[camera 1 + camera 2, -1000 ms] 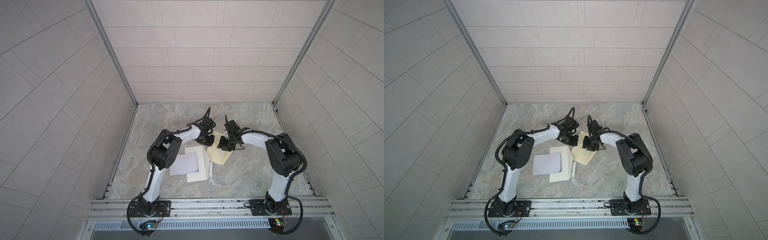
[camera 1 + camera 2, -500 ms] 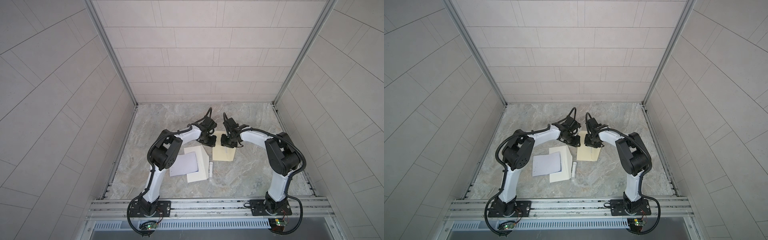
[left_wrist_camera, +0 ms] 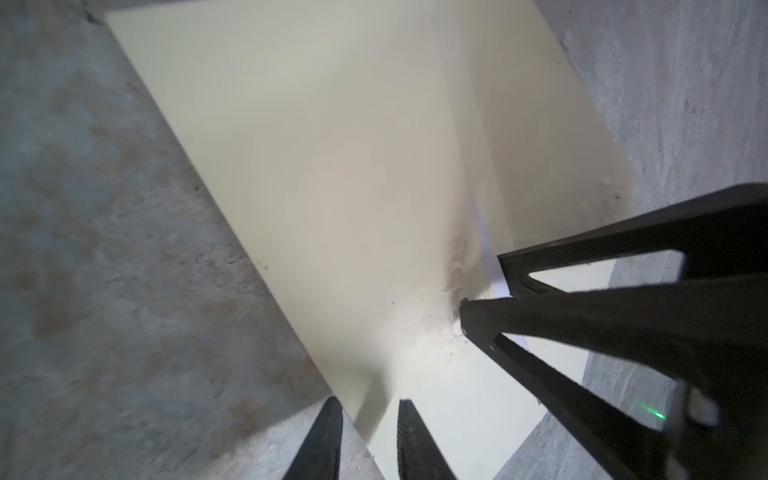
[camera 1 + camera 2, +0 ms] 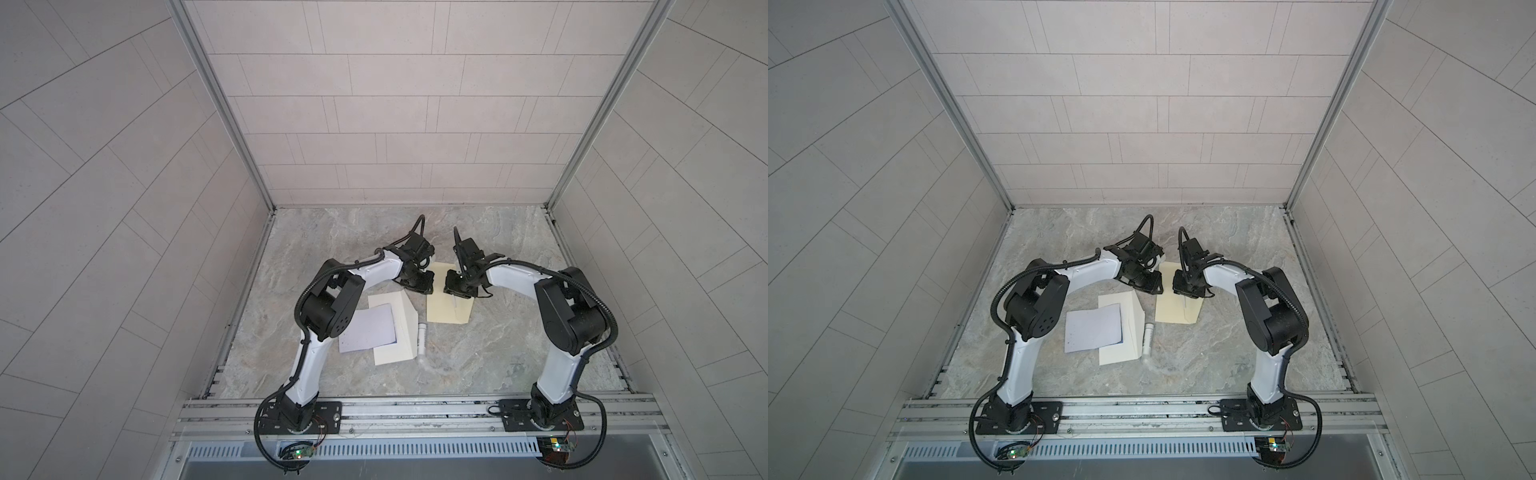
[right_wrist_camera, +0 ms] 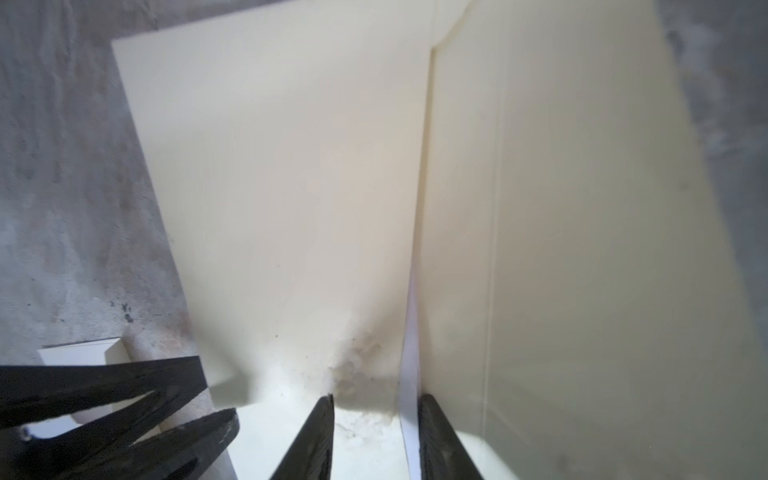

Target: Place the letter into the envelope and seal it

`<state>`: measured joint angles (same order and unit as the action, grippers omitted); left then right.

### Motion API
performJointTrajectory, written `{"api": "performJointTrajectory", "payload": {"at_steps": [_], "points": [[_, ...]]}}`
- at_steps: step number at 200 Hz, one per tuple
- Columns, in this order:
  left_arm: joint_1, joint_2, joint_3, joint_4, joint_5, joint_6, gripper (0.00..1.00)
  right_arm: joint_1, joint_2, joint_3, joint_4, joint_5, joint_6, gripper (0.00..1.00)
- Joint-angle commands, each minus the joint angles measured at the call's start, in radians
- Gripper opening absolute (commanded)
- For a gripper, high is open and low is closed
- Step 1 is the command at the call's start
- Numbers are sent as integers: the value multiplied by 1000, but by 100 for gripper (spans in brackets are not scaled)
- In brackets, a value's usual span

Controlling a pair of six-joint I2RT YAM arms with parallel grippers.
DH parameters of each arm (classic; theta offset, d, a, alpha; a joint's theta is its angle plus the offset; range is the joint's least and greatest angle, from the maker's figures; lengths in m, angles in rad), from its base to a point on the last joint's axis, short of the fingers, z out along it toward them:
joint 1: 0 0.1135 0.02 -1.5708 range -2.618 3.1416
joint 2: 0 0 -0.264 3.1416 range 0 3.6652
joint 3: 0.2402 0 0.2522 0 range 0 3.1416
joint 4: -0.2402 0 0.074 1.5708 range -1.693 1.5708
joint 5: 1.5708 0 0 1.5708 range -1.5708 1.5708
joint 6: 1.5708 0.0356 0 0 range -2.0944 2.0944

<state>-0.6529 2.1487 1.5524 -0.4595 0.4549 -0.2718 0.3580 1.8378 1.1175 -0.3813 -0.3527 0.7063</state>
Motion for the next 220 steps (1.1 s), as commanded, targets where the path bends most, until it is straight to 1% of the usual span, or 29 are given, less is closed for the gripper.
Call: {"api": "performJointTrajectory", "payload": {"at_steps": [1,25,34,47,60,75,90,103,123,132,140,153,159,172,177,185,192,196,198,201,220], "points": [[-8,0,11,9,35,10,30,7,11,-28,69,-146,46,37],[-8,5,11,16,28,6,30,7,5,-5,72,-176,53,37],[-8,6,11,20,28,5,30,7,2,4,59,-170,50,37],[-9,3,4,36,19,-2,30,12,-9,20,14,-114,30,37],[-8,-11,-16,73,-6,-19,30,22,-32,43,-62,-5,-4,37],[-8,-42,-55,140,-31,-36,37,45,-67,57,-135,128,-44,38],[-7,-76,-96,211,-44,-46,43,70,-115,42,-153,211,-77,39],[-7,-101,-116,251,-50,-50,49,92,-164,7,-138,246,-101,41],[-7,-139,-127,291,-68,-67,62,142,-242,-56,-109,288,-146,42],[-7,-161,-142,323,-79,-78,65,173,-282,-78,-103,313,-176,43],[-4,-187,-158,355,-103,-91,67,202,-308,-98,-99,306,-213,43],[2,-239,-194,407,-160,-114,71,254,-340,-122,-89,275,-254,43],[5,-266,-213,428,-203,-126,72,284,-349,-133,-77,243,-277,45],[9,-324,-267,479,-369,-172,76,347,-349,-140,-68,184,-309,46],[11,-348,-298,508,-458,-197,76,369,-340,-137,-72,161,-321,46],[20,-380,-335,521,-568,-238,77,399,-319,-127,-80,128,-338,47],[32,-403,-358,511,-641,-277,77,420,-299,-117,-88,113,-345,47],[40,-412,-366,504,-666,-294,77,429,-284,-109,-92,103,-350,48],[42,-417,-371,500,-674,-299,77,433,-278,-105,-93,100,-353,54],[48,-422,-376,496,-686,-305,77,440,-268,-100,-98,100,-356,57],[58,-451,-399,472,-733,-296,78,447,-218,-66,-142,134,-351,58]]}}
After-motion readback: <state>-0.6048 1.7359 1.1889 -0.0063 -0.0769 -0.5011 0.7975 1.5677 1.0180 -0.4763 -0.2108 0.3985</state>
